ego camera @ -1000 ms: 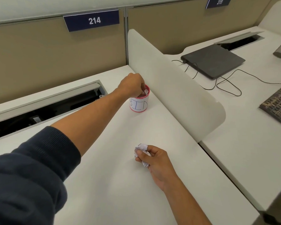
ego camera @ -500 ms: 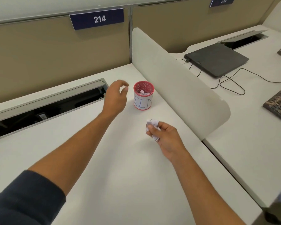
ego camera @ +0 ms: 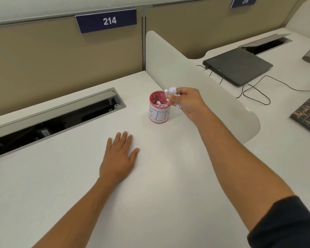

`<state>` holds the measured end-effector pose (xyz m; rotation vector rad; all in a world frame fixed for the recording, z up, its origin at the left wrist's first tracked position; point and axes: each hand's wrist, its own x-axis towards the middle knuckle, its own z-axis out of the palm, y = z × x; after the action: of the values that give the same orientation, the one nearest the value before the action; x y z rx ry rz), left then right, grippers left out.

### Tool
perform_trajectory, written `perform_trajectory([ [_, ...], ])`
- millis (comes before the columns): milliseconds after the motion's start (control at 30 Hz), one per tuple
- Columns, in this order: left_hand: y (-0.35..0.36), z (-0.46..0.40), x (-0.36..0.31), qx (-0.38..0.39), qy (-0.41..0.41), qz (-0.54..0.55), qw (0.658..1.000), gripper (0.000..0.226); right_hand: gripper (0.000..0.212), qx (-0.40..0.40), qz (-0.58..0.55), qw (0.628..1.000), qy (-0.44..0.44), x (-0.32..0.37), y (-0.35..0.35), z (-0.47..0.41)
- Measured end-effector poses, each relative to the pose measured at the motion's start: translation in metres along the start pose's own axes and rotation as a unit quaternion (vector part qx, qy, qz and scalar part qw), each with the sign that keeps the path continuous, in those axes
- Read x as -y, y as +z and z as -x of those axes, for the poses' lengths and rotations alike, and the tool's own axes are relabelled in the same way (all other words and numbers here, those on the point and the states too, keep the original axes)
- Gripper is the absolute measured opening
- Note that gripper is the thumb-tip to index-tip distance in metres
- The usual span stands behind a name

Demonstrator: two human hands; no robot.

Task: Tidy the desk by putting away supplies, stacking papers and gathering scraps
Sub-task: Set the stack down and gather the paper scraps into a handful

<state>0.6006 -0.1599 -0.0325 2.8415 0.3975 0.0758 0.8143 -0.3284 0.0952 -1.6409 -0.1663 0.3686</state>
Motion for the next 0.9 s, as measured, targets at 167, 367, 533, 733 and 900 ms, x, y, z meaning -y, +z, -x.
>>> perform_trajectory([
  [167,0.001,0.0,0.0,-0.016,0.007,0.005,1.0,0.077,0.019,0.026,0.316,0.947,-0.057,0.031,0.014,-0.031],
  [367,0.0,0.0,-0.001,-0.022,0.006,0.01,1.0,0.077,0.034,0.138,0.619,0.768,-0.089,0.039,0.055,-0.034],
  [533,-0.001,0.0,-0.001,-0.03,0.008,0.013,0.999,0.075,0.031,0.169,0.664,0.726,-0.063,0.024,0.062,-0.041],
  [733,-0.001,0.0,-0.002,-0.029,0.011,0.005,1.0,0.073,0.033,0.216,0.676,0.702,-0.062,0.046,0.057,-0.038],
  [900,0.0,0.001,-0.001,-0.031,0.013,0.004,0.999,0.071,0.036,0.207,0.645,0.733,-0.063,0.066,0.046,-0.034],
])
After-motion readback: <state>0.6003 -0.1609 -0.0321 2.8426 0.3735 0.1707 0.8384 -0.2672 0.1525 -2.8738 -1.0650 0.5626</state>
